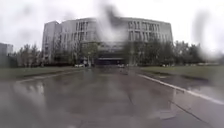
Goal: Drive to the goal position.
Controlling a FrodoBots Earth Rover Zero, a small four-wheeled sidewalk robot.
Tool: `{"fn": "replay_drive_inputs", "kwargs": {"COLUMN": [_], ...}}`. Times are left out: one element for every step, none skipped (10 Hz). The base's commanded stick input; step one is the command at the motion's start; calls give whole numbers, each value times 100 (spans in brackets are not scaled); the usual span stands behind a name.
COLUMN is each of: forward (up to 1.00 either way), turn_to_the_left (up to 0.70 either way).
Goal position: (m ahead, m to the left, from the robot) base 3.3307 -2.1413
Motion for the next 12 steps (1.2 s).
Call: {"fn": "replay_drive_inputs", "kwargs": {"forward": [70, 70, 70, 70, 70, 70, 70, 70, 70, 70, 70, 70], "turn_to_the_left": [0, 0, 0, 0, 0, 0, 0, 0, 0, 0, 0, 0]}}
